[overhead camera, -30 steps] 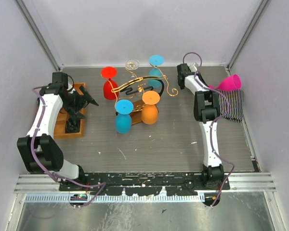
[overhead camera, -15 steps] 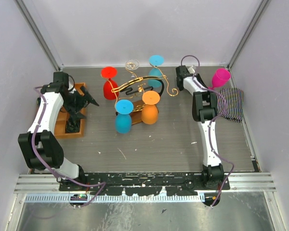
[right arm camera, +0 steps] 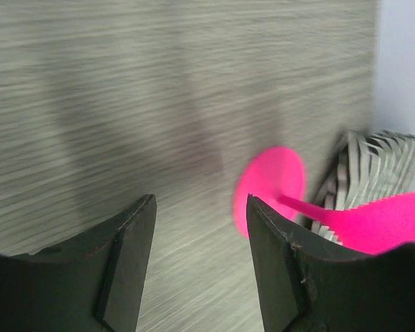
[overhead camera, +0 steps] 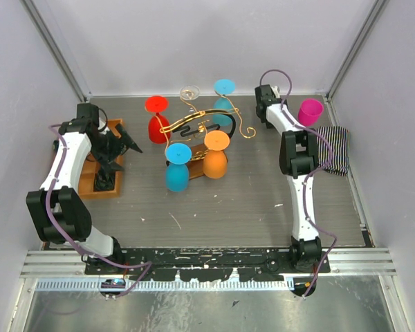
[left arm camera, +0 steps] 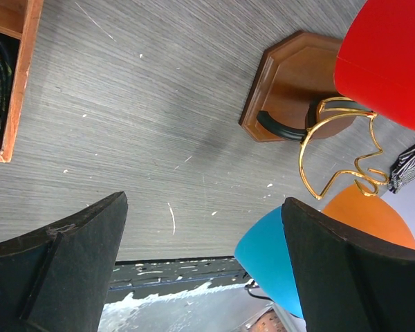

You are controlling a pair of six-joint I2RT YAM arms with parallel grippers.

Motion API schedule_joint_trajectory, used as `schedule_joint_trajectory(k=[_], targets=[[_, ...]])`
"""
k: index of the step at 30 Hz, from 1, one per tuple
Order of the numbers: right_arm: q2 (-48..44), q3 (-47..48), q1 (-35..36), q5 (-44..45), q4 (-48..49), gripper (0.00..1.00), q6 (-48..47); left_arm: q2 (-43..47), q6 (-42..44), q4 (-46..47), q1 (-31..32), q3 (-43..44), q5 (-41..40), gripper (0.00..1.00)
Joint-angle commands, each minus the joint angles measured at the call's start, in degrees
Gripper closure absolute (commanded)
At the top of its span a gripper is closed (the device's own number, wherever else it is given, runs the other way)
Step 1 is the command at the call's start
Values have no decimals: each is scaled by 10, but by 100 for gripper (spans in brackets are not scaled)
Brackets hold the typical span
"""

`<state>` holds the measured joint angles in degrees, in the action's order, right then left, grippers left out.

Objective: Take the wine glass off the wine glass rack

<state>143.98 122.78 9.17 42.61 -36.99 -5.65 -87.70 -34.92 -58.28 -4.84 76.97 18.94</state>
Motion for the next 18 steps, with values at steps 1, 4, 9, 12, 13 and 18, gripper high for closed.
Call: schedule_joint_trajectory(k=[1, 4, 9, 12, 13, 18], targets=[[-34, -10, 12, -220, -20, 39, 78, 4, 8, -12, -3, 19, -2, 0], [-55, 7, 12, -275, -21, 38, 98, 8, 8, -15, -3, 21, -6, 0], [-96, 51, 3, -368, -19, 46, 150, 18, 6, -23, -3, 24, -9, 0], [-120, 68, -15, -420, -20, 48, 194, 34, 4, -27, -3, 29, -17, 0], [-125, 72, -27, -463, -19, 48, 212, 40, 4, -31, -3, 31, -20, 0], [-157, 71, -74, -661, 12, 49, 317, 59, -4, -36, -2, 34, -19, 0]])
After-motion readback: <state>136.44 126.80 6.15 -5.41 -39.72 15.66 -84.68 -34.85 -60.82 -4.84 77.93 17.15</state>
